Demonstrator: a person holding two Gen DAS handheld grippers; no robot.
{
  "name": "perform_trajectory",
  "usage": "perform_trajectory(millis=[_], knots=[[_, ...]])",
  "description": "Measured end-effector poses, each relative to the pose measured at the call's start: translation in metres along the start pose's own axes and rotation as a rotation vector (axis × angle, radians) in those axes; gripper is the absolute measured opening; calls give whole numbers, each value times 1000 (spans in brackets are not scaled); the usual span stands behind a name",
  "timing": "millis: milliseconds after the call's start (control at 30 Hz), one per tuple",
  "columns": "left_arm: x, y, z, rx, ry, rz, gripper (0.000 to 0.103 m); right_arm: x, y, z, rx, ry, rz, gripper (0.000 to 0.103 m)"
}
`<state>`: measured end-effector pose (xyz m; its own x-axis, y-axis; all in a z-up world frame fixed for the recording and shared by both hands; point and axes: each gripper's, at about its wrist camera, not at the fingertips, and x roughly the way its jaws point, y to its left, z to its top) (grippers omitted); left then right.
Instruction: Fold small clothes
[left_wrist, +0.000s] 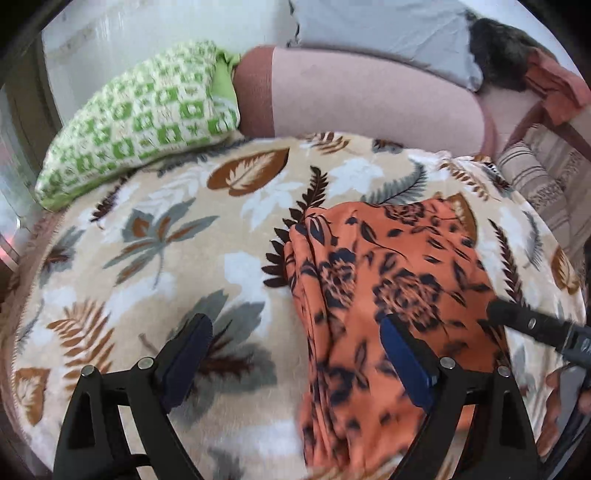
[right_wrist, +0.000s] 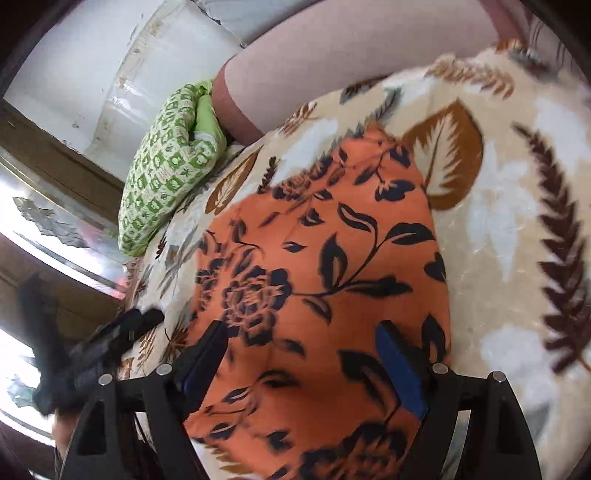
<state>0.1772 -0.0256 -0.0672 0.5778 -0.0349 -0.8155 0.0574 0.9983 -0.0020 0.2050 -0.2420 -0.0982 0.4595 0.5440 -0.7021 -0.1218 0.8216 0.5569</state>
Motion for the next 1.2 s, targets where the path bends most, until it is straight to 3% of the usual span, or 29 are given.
perform_trajectory(millis=[133,367,467,600,767,867,1200], knots=[[-44,-5,-23,3,-47,-10,92,-44,34,-34,-115,-76,-107,86],[-96,-10,-57,51,-129,36,92,-100,32,-121,-132,-125,-313,87],[-110,-10,-69,48,-133,39,93,-120,40,-144,-159,-155,-402,94],[-128,-10,-81,35,-154,42,93,-136,64,-145,-266,-185,-490,98],[-151,-10,-96,-10,-172,18,93,-160,86,-138,-303,-234,-509,103],[-159,-13,-100,-32,-168,-10,93,-159,89,-137,-311,-218,-517,103],[-166,-23,-103,-41,-171,17,95,-154,84,-136,-290,-193,-526,103]])
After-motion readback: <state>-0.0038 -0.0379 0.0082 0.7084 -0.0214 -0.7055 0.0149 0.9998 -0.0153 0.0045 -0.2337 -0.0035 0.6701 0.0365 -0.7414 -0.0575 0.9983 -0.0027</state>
